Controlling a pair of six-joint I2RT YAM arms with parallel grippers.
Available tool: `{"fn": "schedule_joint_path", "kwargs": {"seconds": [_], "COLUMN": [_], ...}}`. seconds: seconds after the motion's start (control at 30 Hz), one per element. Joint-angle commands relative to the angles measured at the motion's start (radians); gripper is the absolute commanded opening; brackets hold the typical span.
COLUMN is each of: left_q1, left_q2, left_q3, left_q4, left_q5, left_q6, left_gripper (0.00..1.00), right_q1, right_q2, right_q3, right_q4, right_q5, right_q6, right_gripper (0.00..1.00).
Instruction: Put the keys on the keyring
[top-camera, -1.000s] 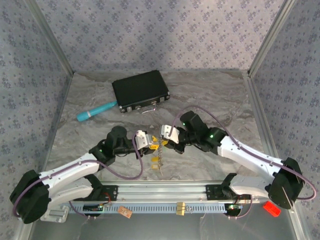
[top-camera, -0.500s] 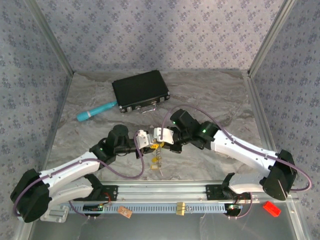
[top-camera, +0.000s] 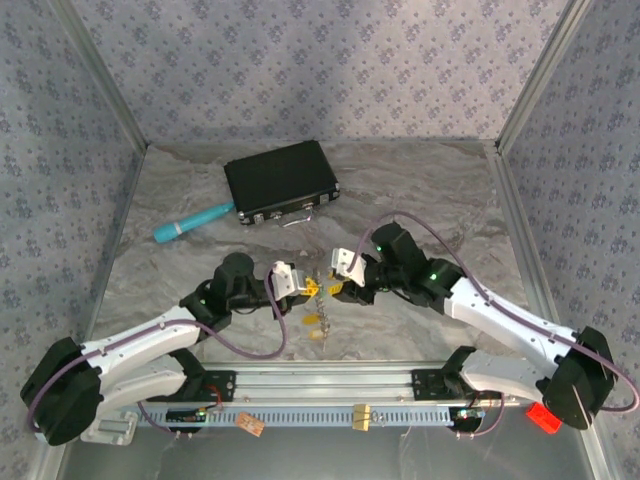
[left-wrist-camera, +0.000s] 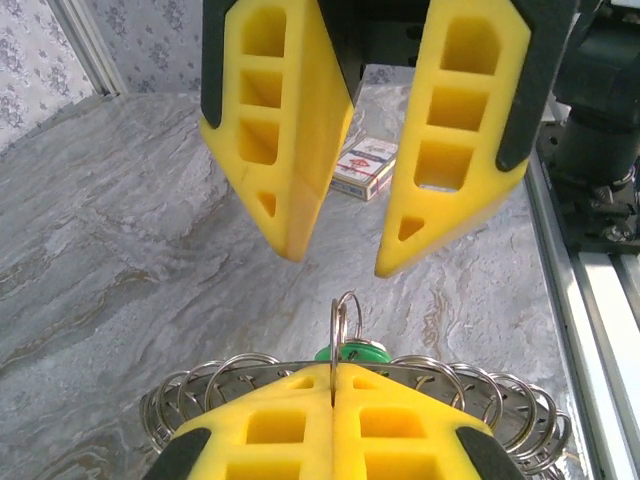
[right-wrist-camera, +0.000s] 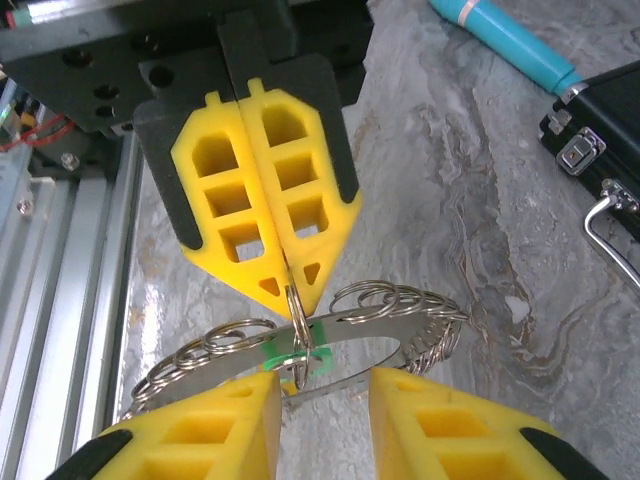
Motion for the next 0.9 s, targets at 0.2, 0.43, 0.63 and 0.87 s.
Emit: {"fn": "schedule_joint_path", "kwargs": {"seconds": [0.2,0.43,0.63,0.87], "left_q1": [-0.004,-0.005,-0.004,-0.006], "left_q2": [0.002,0.002,-0.004,0.014], "left_q3": [-0.003,-0.006,0.041,0.073], "left_q4": [0.128,0.135,-0.022,-0.087], "left_q5": [0.068,0.075,-0.001,-0.004], "left_q6": [-0.043,-0.049,0.011,0.058], "left_gripper": [0.00,0.00,0.27,0.23], "right_q1": [-0.018,-0.020,-0.006,0.050], "right_q2": [0.026,0.045,0.053,0.129], "right_q3": [-0.037,-0.019,0.071,0.198], "right_q4": [0.144,0.128,-0.053,-0.276], "right_q5": [-0.149,-0.149,-0.068,0.076], "right_q6": [0.074,0.063,-0.030,-0.149], "right_gripper": [0.30,0.01,0.00,0.00]}}
